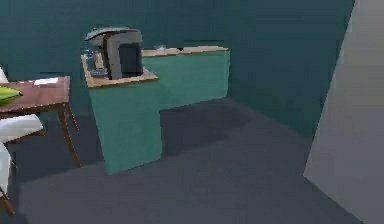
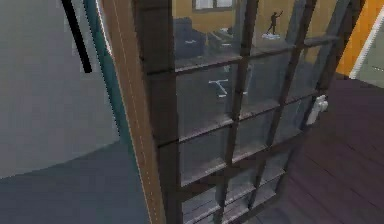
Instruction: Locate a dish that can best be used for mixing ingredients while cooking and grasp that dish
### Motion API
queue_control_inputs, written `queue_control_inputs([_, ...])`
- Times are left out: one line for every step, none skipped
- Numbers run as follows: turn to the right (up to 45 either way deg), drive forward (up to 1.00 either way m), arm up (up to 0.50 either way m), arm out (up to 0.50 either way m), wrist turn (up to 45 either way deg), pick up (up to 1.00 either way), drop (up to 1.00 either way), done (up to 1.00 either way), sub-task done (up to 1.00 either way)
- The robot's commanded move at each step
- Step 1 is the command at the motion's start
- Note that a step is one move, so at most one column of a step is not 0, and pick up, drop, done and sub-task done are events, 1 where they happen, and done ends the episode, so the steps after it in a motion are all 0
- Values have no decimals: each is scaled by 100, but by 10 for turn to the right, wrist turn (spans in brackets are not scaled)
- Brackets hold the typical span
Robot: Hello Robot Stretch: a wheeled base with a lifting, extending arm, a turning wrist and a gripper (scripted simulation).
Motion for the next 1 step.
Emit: queue_control_inputs([0, 100, 0, 0, 0, 0, 0, 0, 0])
